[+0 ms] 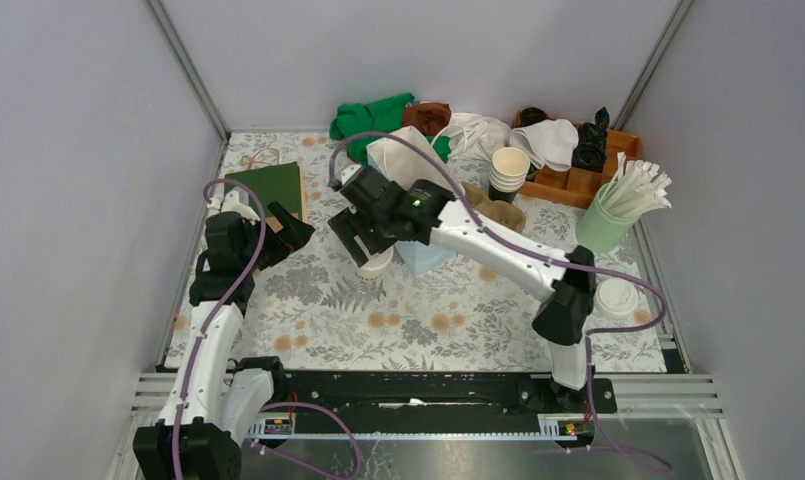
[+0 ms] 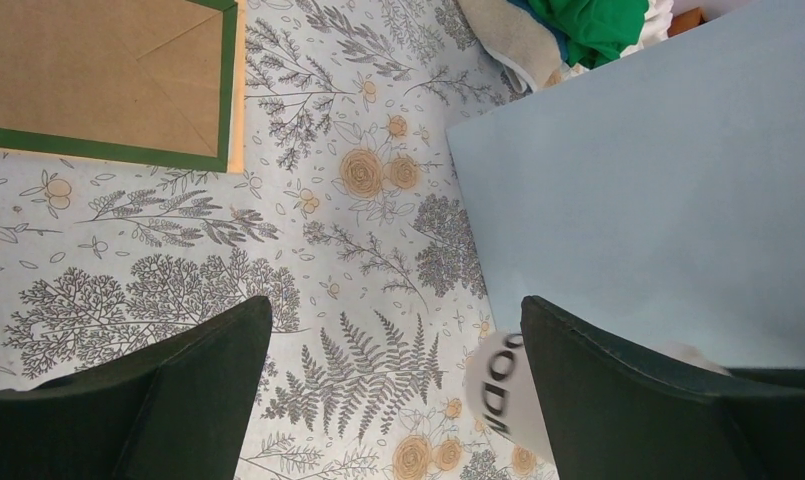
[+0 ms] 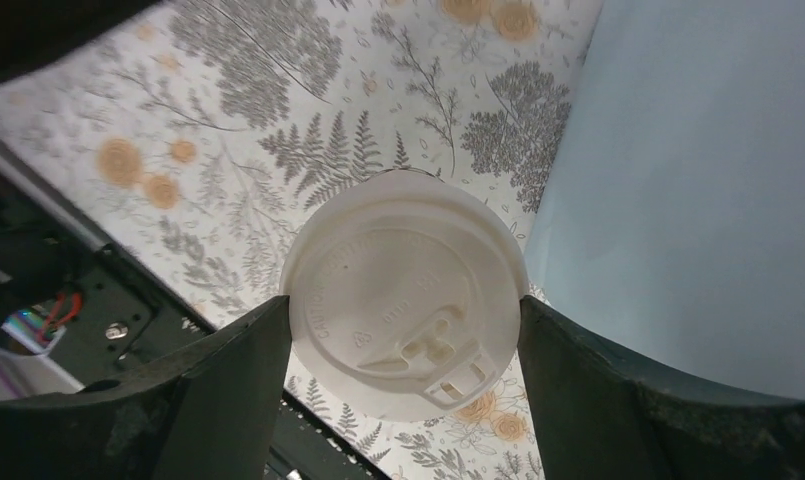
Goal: Pack the takeout coffee
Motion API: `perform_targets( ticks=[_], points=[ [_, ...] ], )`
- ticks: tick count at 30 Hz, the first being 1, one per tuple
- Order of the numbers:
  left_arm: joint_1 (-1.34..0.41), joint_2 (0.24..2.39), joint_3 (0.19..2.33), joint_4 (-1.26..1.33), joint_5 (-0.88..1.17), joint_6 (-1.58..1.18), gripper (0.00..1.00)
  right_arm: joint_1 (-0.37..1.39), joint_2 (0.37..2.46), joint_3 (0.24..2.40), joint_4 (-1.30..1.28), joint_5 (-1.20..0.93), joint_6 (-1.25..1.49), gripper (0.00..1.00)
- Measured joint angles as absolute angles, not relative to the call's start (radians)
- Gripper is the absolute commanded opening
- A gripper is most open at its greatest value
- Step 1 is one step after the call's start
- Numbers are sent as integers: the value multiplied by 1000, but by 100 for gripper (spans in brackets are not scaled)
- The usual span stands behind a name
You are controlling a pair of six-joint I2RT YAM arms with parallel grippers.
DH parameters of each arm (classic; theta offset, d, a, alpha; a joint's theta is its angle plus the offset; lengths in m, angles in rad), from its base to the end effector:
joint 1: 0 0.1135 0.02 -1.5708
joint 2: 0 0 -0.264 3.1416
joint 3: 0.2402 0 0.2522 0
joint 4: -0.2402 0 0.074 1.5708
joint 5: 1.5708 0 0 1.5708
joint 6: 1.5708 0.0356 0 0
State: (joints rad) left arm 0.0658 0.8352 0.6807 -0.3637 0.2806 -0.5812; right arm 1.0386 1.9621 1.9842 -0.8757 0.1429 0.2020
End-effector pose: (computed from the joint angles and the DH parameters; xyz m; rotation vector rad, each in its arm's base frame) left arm 0.1884 0.0025 0.2772 -0.5082 2.0622 -0.6025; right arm 0.2256 0.3732 0.3406 -0.9353 2.2658 0.3911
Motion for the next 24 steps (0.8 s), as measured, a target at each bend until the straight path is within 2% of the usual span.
perform_targets(
  ticks=[9, 17, 24],
  points=[
    [66, 871, 713, -323, 307, -605, 99, 1039, 1763, 2075, -867, 108, 141, 71],
    [58, 911, 757, -270, 344, -649, 99, 1039, 1551, 2048, -733, 214, 44, 66],
    [-136, 930, 792, -214, 295, -679, 99, 1039, 1388, 1993, -602, 426, -43, 64]
  ],
)
